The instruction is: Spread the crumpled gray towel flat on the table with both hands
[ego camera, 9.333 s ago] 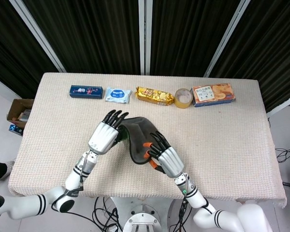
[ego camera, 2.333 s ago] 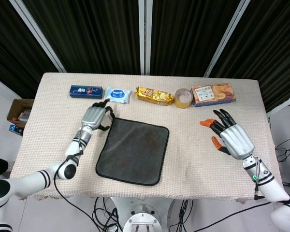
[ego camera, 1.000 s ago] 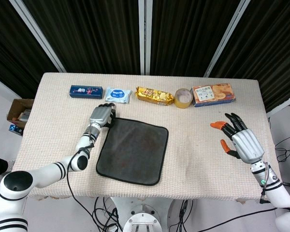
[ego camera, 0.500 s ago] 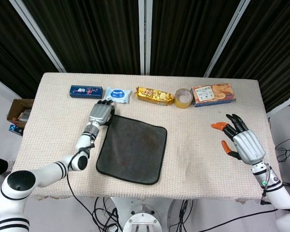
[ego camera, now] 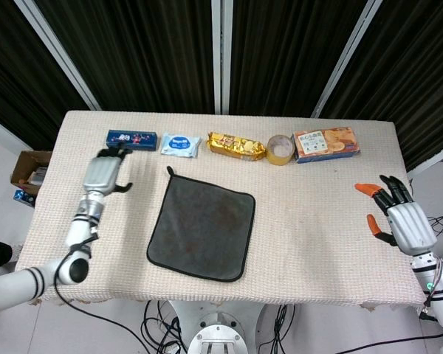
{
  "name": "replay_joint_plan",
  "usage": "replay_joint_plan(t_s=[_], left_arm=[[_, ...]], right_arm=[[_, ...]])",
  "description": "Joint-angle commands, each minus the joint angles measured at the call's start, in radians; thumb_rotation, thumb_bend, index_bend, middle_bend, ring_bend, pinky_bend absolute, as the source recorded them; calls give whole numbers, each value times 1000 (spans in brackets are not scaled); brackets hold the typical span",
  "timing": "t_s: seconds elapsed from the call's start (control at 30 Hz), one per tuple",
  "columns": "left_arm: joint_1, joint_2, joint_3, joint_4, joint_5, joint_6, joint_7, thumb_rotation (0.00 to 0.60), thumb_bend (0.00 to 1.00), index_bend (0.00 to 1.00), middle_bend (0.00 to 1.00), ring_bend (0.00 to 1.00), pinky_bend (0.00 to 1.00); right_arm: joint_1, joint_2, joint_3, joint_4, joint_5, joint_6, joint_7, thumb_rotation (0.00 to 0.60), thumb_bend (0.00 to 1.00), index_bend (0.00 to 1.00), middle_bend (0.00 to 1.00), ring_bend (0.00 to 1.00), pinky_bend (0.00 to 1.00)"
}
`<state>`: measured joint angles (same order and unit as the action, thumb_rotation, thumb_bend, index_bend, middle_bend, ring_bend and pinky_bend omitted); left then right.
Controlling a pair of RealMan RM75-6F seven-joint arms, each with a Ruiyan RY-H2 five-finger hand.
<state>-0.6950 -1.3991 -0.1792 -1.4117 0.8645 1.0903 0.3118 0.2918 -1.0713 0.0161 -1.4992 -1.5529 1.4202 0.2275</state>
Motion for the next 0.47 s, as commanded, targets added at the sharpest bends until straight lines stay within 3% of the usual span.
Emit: replay_joint_plan(t_s=[0.03,0.2,0.47], left_arm=[[217,151,80,-89,183,282,-101,600,208,218,91,112,148],[364,196,163,-105,334,474,-153,600,208,227,105,112,147],[541,253,287,-207,511,622,-204,600,208,227,105,112,147]], right_arm=[[-45,22,6,-22,45,23,-8,600,420,124,158,0,7],[-96,25,3,-29,51,72,3,600,359,118,139,0,5],[-196,-12,-14,-16,8,209,9,600,355,118,137,0,0]])
